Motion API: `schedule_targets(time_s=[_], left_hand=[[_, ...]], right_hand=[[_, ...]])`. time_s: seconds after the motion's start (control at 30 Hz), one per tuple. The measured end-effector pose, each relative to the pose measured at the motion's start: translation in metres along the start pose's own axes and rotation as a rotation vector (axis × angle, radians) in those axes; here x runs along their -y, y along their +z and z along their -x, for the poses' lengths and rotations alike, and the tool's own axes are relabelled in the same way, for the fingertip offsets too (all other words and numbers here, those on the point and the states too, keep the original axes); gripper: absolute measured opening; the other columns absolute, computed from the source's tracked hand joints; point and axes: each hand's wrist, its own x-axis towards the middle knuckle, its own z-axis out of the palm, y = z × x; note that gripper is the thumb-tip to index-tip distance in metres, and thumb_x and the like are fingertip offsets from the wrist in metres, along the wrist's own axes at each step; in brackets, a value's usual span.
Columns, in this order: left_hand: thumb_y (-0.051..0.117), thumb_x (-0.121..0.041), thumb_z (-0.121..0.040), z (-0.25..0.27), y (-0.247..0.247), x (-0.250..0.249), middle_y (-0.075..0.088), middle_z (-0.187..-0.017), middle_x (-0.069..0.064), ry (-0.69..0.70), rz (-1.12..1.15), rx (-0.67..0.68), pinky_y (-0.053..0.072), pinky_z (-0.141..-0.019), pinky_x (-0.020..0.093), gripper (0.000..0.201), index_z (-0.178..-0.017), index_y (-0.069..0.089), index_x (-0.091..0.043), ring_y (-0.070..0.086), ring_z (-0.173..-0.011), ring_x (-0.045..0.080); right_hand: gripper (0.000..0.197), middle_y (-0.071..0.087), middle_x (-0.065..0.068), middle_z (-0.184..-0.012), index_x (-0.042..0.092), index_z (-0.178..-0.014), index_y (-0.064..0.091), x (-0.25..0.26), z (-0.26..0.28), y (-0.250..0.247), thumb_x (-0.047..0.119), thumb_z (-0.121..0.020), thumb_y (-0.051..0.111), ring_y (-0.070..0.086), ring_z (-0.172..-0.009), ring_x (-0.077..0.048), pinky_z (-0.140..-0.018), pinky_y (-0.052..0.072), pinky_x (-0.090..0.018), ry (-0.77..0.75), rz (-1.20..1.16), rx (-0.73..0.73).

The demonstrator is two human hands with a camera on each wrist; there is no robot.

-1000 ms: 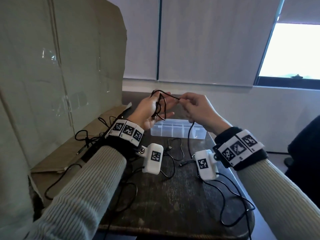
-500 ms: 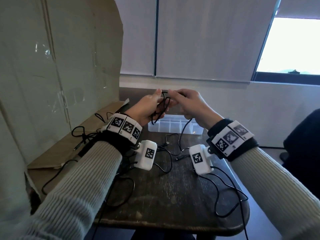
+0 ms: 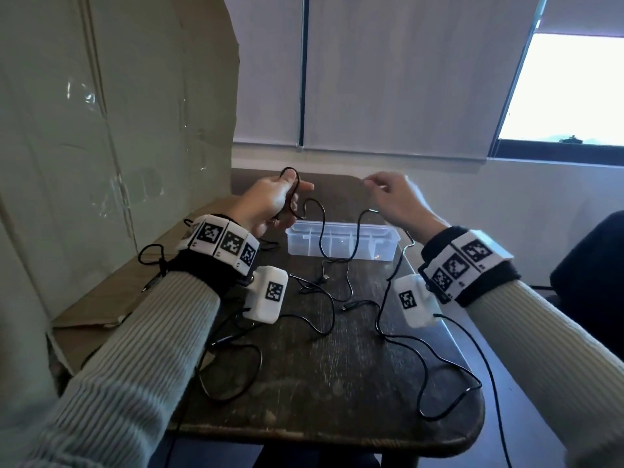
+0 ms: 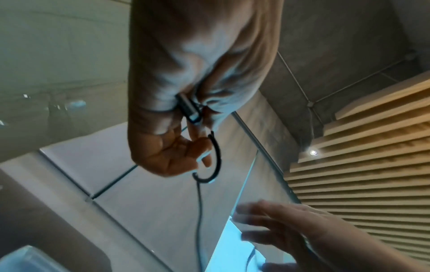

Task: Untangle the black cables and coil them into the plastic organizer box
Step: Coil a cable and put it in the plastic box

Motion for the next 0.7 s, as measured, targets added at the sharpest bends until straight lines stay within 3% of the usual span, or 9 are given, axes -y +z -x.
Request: schedule_targets(time_s=[0.1, 0.17, 0.23, 0.3, 0.37, 0.5, 0.6, 0.7], left_hand=[[0.033, -0.037, -0.103, 0.001, 0.010, -0.008, 0.049, -0.070, -0.003, 0.050, -0.059, 0.024, 0.028, -0.052, 0.026, 0.041, -0.095, 0.069, -0.018, 0.046, -0.058, 0.008], [0.032, -0.036, -0.104, 0.001, 0.014, -0.013, 0.050, -0.072, -0.004, 0.052, -0.047, 0.068, 0.030, -0.049, 0.022, 0.041, -0.098, 0.068, -0.018, 0.047, -0.059, 0.006], [0.031, -0.035, -0.104, 0.004, 0.016, -0.017, 0.052, -0.070, -0.003, 0.030, 0.068, 0.115, 0.039, -0.048, 0.018, 0.042, -0.099, 0.068, -0.014, 0.050, -0.059, 0.005], [0.030, -0.032, -0.105, 0.007, 0.018, -0.022, 0.054, -0.068, 0.000, -0.003, 0.250, 0.125, 0.050, -0.049, 0.020, 0.042, -0.092, 0.063, -0.010, 0.056, -0.056, 0.007], [0.030, -0.030, -0.105, 0.007, 0.018, -0.023, 0.053, -0.065, 0.002, -0.031, 0.432, 0.105, 0.052, -0.050, 0.020, 0.038, -0.086, 0.055, -0.008, 0.057, -0.051, 0.009], [0.027, -0.037, -0.104, 0.005, 0.013, -0.019, 0.041, -0.064, -0.003, -0.036, 0.677, 0.097, 0.046, -0.046, 0.017, 0.041, -0.089, 0.052, -0.008, 0.040, -0.039, 0.004], [0.019, -0.051, -0.101, 0.001, 0.011, -0.018, 0.032, -0.057, -0.005, -0.010, 0.827, 0.101, 0.032, -0.040, 0.017, 0.059, -0.088, 0.055, -0.006, 0.029, -0.040, 0.005], [0.021, -0.046, -0.103, -0.003, 0.012, -0.020, 0.029, -0.051, -0.006, 0.014, 0.938, 0.094, 0.020, -0.039, 0.016, 0.057, -0.079, 0.056, -0.009, 0.023, -0.039, 0.006]], right_hand=[[0.037, 0.063, 0.000, -0.127, 0.017, -0.127, 0.062, 0.015, 0.012, 0.021, 0.036, -0.100, 0.046, 0.057, -0.117, -0.017, -0.106, 0.043, -0.039, -0.024, -0.153, 0.249], [0.036, 0.062, -0.001, -0.127, 0.015, -0.129, 0.060, 0.018, 0.014, 0.033, 0.033, -0.100, 0.048, 0.056, -0.118, -0.016, -0.104, 0.042, -0.031, 0.004, -0.199, 0.323], [0.035, 0.064, -0.004, -0.122, 0.009, -0.130, 0.058, 0.018, 0.015, 0.040, 0.024, -0.099, 0.051, 0.059, -0.112, -0.015, -0.094, 0.044, -0.023, -0.027, -0.178, 0.322], [0.028, 0.066, -0.004, -0.101, 0.005, -0.122, 0.061, 0.018, 0.016, 0.043, 0.017, -0.099, 0.051, 0.061, -0.089, -0.013, -0.073, 0.046, -0.017, -0.035, -0.215, 0.297], [0.023, 0.064, -0.001, -0.090, 0.006, -0.117, 0.062, 0.018, 0.014, 0.041, 0.015, -0.100, 0.048, 0.061, -0.075, -0.013, -0.064, 0.049, -0.022, 0.023, -0.328, 0.245], [0.018, 0.052, 0.002, -0.075, 0.011, -0.107, 0.065, 0.021, 0.010, 0.025, 0.016, -0.101, 0.048, 0.055, -0.060, -0.011, -0.061, 0.057, -0.034, 0.081, -0.646, 0.167], [0.021, 0.043, 0.000, -0.069, 0.021, -0.091, 0.069, 0.024, 0.010, 0.022, 0.019, -0.100, 0.051, 0.044, -0.056, -0.010, -0.051, 0.051, -0.028, 0.034, -0.650, 0.184], [0.019, 0.039, 0.002, -0.062, 0.021, -0.098, 0.071, 0.023, 0.011, 0.021, 0.022, -0.099, 0.053, 0.036, -0.053, -0.012, -0.045, 0.038, -0.023, -0.051, -0.556, 0.247]])
